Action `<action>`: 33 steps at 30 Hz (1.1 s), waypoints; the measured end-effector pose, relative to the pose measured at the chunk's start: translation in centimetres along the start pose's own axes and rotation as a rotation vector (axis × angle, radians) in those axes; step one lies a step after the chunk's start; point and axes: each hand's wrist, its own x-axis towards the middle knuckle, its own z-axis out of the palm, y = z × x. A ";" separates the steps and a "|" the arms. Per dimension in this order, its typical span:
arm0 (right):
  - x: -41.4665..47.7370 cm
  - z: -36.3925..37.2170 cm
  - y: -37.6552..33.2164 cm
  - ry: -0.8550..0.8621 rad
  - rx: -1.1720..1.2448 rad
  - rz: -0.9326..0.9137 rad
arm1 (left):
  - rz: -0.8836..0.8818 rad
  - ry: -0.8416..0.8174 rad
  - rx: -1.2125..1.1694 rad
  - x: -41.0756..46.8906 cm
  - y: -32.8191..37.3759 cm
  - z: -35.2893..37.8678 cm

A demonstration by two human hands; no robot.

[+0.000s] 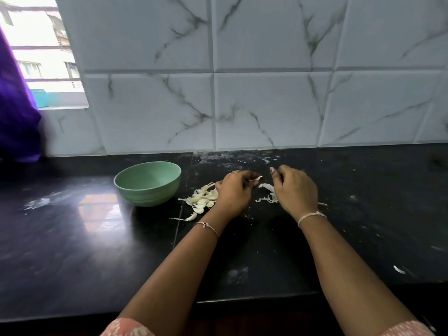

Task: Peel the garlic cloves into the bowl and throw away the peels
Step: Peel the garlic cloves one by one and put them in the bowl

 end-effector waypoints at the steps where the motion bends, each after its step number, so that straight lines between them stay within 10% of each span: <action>1: 0.0 0.1 0.0 -0.019 0.005 -0.012 | -0.023 0.021 -0.002 0.1 -0.2 -1.2; 8: -0.3 1.2 -3.0 -0.057 0.034 -0.208 | -0.175 0.200 0.266 0.9 -6.3 -13.6; 19: 2.6 4.3 -7.6 -0.507 -0.054 -0.321 | -0.283 0.024 0.600 1.1 -11.0 -17.2; 26: 2.3 5.5 -6.1 -0.553 -0.029 -0.304 | -0.101 0.056 0.569 2.8 -8.7 -14.8; 33: 1.7 4.5 -5.1 -0.504 0.066 -0.279 | -0.021 -0.250 0.296 0.8 -4.1 -10.8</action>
